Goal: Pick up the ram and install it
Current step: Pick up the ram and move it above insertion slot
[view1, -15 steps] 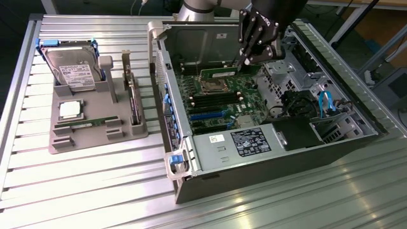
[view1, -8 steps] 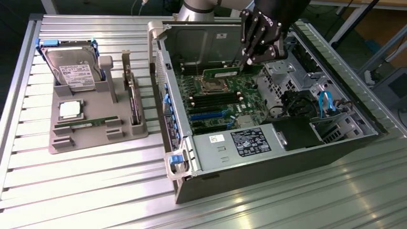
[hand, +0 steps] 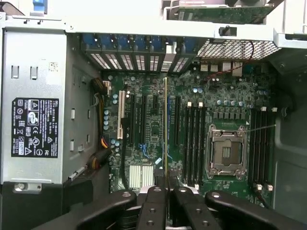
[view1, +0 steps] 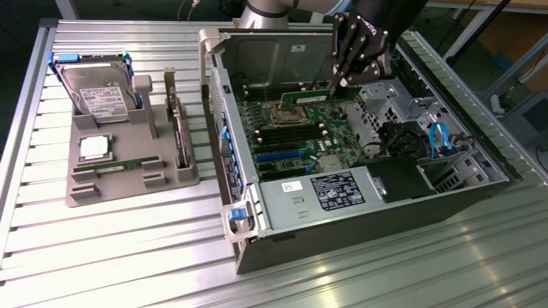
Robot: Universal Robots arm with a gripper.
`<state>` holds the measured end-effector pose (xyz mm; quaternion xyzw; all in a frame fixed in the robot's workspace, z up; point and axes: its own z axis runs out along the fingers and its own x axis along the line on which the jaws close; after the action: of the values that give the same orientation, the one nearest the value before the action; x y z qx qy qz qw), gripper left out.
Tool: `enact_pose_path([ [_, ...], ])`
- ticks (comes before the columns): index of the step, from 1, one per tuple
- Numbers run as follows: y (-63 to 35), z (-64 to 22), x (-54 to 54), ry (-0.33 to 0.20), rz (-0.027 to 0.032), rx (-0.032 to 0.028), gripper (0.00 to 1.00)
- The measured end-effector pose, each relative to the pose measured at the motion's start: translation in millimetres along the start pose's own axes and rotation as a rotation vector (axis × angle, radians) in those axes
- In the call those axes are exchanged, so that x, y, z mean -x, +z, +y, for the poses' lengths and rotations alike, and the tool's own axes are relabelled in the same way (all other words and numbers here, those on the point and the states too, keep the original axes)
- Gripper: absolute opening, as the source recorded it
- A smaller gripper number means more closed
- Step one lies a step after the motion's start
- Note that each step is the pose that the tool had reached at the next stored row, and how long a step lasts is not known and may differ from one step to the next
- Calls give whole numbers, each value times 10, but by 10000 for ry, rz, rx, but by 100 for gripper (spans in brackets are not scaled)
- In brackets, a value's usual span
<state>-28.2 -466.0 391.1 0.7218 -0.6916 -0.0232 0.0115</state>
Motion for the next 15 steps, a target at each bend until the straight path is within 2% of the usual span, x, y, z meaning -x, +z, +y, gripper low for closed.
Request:
enact_pose_path([
  [2, 0, 1, 0, -12, -8, -28, 12],
  [7, 0, 1, 0, -62, -30, -164, 12],
  [9, 0, 1, 0, -67, -36, -196, 12],
  [15, 0, 1, 3, -32, -38, -198, 12],
])
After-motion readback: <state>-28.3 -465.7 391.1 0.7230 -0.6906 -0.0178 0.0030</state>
